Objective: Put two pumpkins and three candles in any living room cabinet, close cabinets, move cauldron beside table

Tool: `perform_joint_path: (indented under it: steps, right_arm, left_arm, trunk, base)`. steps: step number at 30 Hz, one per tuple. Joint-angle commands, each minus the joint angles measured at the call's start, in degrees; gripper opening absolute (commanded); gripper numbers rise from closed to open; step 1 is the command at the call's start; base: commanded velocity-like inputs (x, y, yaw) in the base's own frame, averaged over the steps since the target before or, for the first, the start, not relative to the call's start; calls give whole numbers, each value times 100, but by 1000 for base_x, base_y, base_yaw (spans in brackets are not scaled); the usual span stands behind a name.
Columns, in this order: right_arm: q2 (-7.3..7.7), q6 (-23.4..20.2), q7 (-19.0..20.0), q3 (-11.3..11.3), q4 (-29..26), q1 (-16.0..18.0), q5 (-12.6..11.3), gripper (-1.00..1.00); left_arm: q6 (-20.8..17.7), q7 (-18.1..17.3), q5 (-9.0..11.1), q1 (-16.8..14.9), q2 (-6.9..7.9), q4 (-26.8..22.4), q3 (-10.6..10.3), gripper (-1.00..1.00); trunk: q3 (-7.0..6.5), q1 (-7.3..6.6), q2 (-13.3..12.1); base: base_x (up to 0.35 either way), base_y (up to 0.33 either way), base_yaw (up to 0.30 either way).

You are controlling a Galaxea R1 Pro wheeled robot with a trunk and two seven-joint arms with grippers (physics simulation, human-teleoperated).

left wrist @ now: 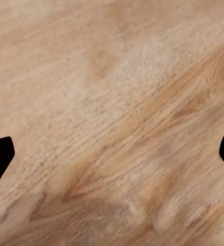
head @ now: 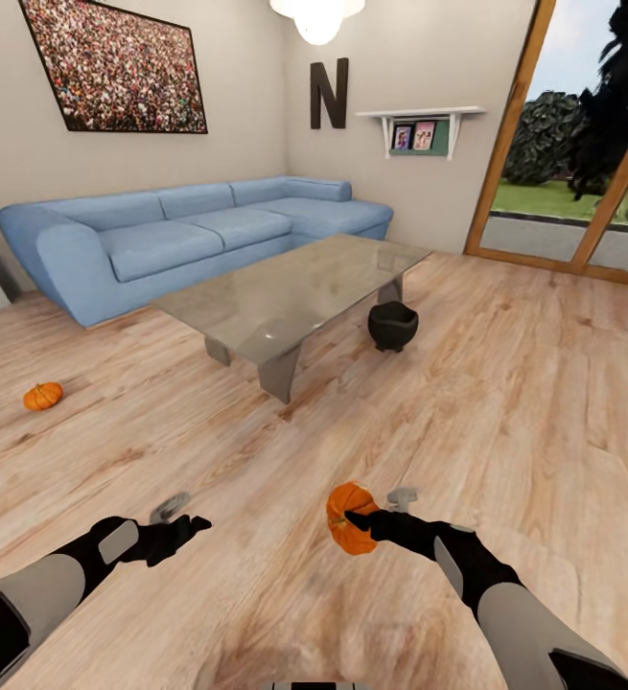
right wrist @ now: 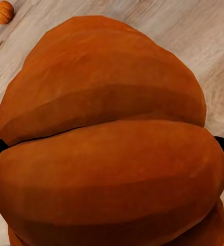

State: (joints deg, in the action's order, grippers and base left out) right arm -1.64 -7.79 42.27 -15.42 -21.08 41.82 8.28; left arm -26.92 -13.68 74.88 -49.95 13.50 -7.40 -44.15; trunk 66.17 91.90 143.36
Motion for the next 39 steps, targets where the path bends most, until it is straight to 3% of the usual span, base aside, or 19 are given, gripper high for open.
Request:
perform_joint_path:
  steps: [1, 9, 22, 39]
  right_arm:
    - [26, -4, -15, 33, 20, 18, -21, -100]
    - [32, 5, -25, 22, -22, -12, -27, -100]
    - [32, 5, -26, 22, -36, -16, -19, -100]
    - [32, 5, -26, 22, -36, -16, -10, -100]
  left_arm:
    - [33, -7, 8, 33, -11, 1, 2, 100]
    - [277, 12, 20, 294, -14, 27, 2, 100]
    - [741, 15, 18, 319, -14, 37, 3, 100]
    - [743, 15, 18, 319, -14, 34, 3, 100]
  trunk:
    - [0, 0, 0]
    - [0, 0, 0]
    - [-3, 0, 0]
    - [-50, 0, 0]
  base:
    - [0, 0, 0]
    - [0, 0, 19]
    - [0, 0, 272]
    - [0, 0, 288]
